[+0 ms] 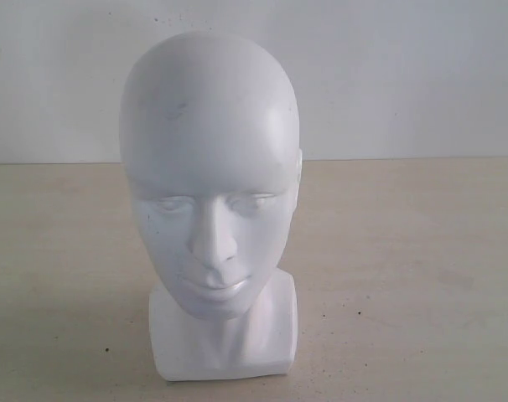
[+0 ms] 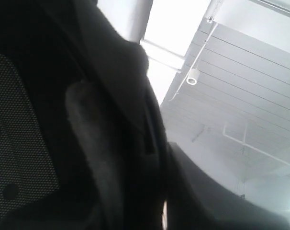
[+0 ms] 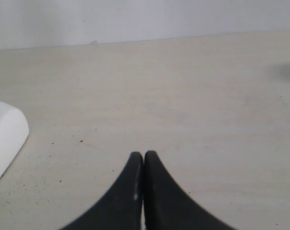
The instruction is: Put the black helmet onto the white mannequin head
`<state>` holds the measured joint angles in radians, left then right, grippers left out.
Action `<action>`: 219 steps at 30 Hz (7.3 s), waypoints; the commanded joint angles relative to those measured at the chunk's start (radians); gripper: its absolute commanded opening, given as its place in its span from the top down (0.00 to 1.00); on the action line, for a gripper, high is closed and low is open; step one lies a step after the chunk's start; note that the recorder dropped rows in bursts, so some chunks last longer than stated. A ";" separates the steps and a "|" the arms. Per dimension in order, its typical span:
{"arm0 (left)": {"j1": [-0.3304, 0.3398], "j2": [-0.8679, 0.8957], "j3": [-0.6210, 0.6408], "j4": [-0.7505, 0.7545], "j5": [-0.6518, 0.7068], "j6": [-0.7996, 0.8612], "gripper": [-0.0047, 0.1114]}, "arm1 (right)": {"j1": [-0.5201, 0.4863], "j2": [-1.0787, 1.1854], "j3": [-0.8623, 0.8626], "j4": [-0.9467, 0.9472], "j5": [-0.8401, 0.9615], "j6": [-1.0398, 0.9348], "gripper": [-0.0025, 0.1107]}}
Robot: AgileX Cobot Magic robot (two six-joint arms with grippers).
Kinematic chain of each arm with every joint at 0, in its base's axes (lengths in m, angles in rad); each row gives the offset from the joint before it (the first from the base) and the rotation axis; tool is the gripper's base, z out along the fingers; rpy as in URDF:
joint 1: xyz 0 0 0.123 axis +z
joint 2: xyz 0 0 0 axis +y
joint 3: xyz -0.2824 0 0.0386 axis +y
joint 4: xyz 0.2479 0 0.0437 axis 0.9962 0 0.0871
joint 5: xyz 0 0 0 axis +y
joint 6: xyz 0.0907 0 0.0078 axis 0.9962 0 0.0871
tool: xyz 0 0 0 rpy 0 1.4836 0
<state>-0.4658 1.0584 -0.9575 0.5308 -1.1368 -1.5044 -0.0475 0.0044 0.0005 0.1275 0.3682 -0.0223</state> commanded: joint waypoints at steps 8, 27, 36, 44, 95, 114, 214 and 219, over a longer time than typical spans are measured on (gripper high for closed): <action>-0.132 0.024 -0.053 -0.041 -0.084 0.123 0.92 | -0.002 -0.004 -0.001 -0.006 -0.012 -0.002 0.98; -0.289 0.249 -0.167 -0.040 -0.084 0.161 0.92 | -0.002 -0.004 -0.001 -0.006 -0.012 -0.002 0.98; -0.289 0.315 -0.167 -0.044 -0.084 0.166 0.92 | -0.002 -0.004 -0.001 -0.006 -0.012 -0.002 0.98; -0.282 0.351 -0.139 -0.042 -0.084 0.196 0.92 | -0.002 -0.004 -0.001 -0.006 -0.012 -0.002 0.98; -0.213 0.321 0.089 -0.356 -0.084 0.241 0.92 | -0.002 -0.004 -0.001 -0.006 -0.012 -0.002 0.98; -0.213 0.182 0.265 -0.400 -0.084 0.256 0.92 | -0.002 -0.004 -0.001 -0.006 -0.012 -0.002 0.98; -0.213 0.141 0.726 -0.853 -0.084 0.333 0.92 | -0.002 -0.004 -0.001 -0.006 -0.012 -0.002 0.98; -0.213 0.141 0.785 -0.930 -0.084 0.333 0.92 | -0.002 -0.004 -0.001 -0.006 -0.012 -0.002 0.98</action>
<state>-0.6794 1.2032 -0.1975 -0.3542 -1.2114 -1.1790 -0.0475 0.0044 0.0005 0.1275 0.3682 -0.0223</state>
